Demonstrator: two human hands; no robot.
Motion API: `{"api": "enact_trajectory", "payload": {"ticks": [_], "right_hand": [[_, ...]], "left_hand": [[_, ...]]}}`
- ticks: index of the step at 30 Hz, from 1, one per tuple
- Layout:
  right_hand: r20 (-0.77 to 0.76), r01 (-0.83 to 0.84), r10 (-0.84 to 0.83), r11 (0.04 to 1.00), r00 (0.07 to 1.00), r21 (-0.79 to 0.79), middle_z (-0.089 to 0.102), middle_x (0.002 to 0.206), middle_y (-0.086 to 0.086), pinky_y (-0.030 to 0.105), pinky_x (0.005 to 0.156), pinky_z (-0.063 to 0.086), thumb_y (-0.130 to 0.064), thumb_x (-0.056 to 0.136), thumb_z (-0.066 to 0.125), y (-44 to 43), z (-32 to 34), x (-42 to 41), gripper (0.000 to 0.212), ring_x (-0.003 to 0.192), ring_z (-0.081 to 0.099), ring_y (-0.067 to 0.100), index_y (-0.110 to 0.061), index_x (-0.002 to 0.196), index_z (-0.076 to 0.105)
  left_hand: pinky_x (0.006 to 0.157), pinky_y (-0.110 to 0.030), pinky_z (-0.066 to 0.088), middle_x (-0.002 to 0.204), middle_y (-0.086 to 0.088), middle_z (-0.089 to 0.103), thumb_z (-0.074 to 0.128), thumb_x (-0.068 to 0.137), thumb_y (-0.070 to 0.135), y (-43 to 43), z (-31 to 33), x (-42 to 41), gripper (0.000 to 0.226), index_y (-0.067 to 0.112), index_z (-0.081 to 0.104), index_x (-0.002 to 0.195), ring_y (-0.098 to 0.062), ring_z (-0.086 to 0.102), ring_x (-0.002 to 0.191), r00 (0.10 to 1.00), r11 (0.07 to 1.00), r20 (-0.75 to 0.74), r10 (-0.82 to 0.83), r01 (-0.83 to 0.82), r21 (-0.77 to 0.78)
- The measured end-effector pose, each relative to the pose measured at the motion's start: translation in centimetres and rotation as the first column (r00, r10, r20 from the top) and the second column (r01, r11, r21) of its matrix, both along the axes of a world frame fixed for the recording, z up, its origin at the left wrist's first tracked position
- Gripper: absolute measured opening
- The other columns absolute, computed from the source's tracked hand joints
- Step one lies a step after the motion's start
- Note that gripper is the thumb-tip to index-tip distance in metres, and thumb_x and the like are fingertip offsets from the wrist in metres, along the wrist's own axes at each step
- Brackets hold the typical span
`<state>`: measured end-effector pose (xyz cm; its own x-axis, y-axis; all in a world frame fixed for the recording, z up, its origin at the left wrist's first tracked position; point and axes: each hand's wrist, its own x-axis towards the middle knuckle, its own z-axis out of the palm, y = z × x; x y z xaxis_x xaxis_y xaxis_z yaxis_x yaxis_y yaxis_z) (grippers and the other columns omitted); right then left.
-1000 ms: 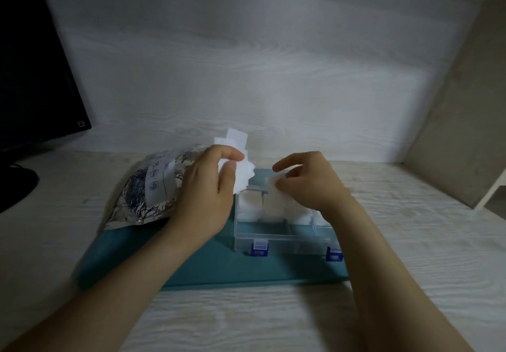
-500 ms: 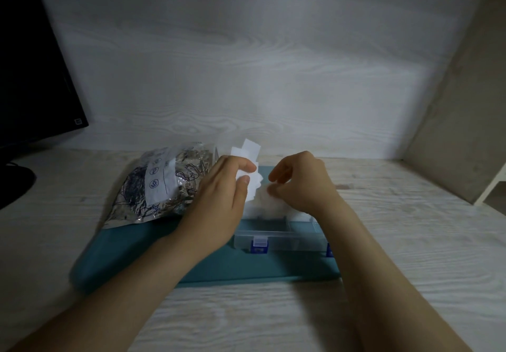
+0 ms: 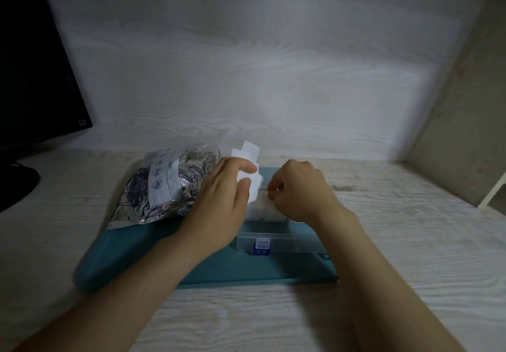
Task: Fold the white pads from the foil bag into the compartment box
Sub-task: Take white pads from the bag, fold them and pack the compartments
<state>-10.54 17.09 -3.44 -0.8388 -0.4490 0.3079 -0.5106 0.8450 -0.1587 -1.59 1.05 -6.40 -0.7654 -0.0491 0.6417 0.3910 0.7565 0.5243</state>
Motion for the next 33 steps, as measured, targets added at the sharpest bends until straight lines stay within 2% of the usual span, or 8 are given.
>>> {"api": "enact_trajectory", "payload": {"ticks": [5, 8, 12, 16, 23, 27, 29, 33], "right_hand": [[0.083, -0.011, 0.009, 1.0, 0.997, 0.023, 0.076, 0.093, -0.001, 0.044, 0.091, 0.057, -0.02, 0.089, 0.056, -0.2, -0.1, 0.1, 0.027, 0.085, 0.062, 0.022, -0.02, 0.095, 0.082], [-0.113, -0.058, 0.033, 0.973, 0.993, -0.225, 0.077, 0.088, 0.001, 0.043, 0.081, 0.059, -0.021, 0.091, 0.051, -0.2, 0.2, 0.1, 0.028, 0.077, 0.066, 0.024, -0.016, 0.091, 0.079], [-0.12, -0.17, 0.123, 0.789, 0.985, -0.59, 0.074, 0.1, -0.011, 0.016, 0.071, 0.055, -0.027, 0.108, 0.05, -0.7, 1.6, 1.5, 0.027, 0.084, 0.068, 0.005, -0.017, 0.116, 0.074], [-0.113, -0.235, 0.228, 0.634, 0.967, -0.737, 0.077, 0.096, -0.013, 0.024, 0.071, 0.06, -0.026, 0.104, 0.063, -1.0, 1.8, 1.7, 0.018, 0.085, 0.072, 0.007, -0.018, 0.108, 0.079], [-0.17, -0.213, 0.134, 0.465, 0.976, -0.859, 0.079, 0.088, -0.008, 0.029, 0.07, 0.063, -0.016, 0.101, 0.069, -0.7, 1.8, 1.2, 0.012, 0.074, 0.074, 0.011, -0.012, 0.104, 0.081], [-0.172, -0.222, 0.187, 0.296, 0.967, -0.929, 0.075, 0.083, -0.004, 0.019, 0.066, 0.053, -0.015, 0.105, 0.064, 0.0, 2.6, 1.5, 0.014, 0.07, 0.066, 0.008, -0.01, 0.106, 0.077], [-0.114, -0.222, 0.335, 0.303, 0.935, -0.927, 0.076, 0.083, -0.003, 0.021, 0.067, 0.053, -0.013, 0.103, 0.066, 0.2, 2.9, 1.7, 0.013, 0.071, 0.065, 0.009, -0.01, 0.107, 0.078], [-0.002, -0.243, 0.435, 0.499, 0.901, -0.832, 0.079, 0.085, 0.005, 0.028, 0.071, 0.061, -0.013, 0.097, 0.075, -0.2, 2.6, 2.0, 0.008, 0.079, 0.074, 0.02, -0.012, 0.102, 0.081]], "left_hand": [[0.077, -0.003, 0.038, 0.118, 0.009, 0.064, 0.056, 0.104, 0.006, -0.1, 0.5, 0.2, 0.025, 0.022, 0.062, 0.123, 0.012, 0.055, 0.085, 1.0, 0.989, 0.024, -0.015, 0.011, 0.148], [0.073, -0.014, 0.046, 0.108, 0.015, 0.065, 0.058, 0.103, 0.006, -0.6, 1.1, 0.0, 0.028, 0.029, 0.062, 0.118, 0.01, 0.06, 0.083, 0.997, 0.96, 0.022, -0.077, 0.068, 0.271], [0.09, -0.049, 0.061, 0.123, 0.012, 0.06, 0.061, 0.101, 0.001, -1.1, 1.5, -0.2, 0.033, 0.029, 0.054, 0.117, -0.024, 0.064, 0.116, 0.975, 0.884, 0.021, -0.221, 0.191, 0.428], [0.075, -0.05, 0.066, 0.116, 0.001, 0.069, 0.063, 0.099, -0.006, -1.3, 1.9, 0.1, 0.043, 0.026, 0.045, 0.121, -0.033, 0.076, 0.098, 0.936, 0.766, 0.025, -0.351, 0.271, 0.583], [0.068, -0.038, 0.063, 0.107, -0.017, 0.071, 0.068, 0.096, -0.004, -1.9, 1.9, -0.3, 0.038, 0.022, 0.052, 0.119, -0.023, 0.074, 0.078, 0.955, 0.806, 0.054, -0.292, 0.216, 0.552], [0.079, -0.05, 0.066, 0.127, -0.003, 0.066, 0.072, 0.096, 0.005, -2.3, 1.5, -1.0, 0.034, 0.03, 0.064, 0.118, -0.036, 0.071, 0.105, 0.947, 0.792, 0.073, -0.312, 0.217, 0.57], [0.079, -0.052, 0.066, 0.133, -0.004, 0.064, 0.071, 0.098, 0.002, -2.3, 1.6, -1.0, 0.032, 0.028, 0.068, 0.116, -0.034, 0.069, 0.114, 0.934, 0.732, 0.068, -0.35, 0.228, 0.642], [0.079, -0.047, 0.066, 0.126, -0.011, 0.07, 0.063, 0.101, -0.005, -2.3, 2.2, -0.8, 0.033, 0.019, 0.071, 0.123, -0.029, 0.074, 0.11, 0.925, 0.704, 0.066, -0.375, 0.238, 0.669]]}}
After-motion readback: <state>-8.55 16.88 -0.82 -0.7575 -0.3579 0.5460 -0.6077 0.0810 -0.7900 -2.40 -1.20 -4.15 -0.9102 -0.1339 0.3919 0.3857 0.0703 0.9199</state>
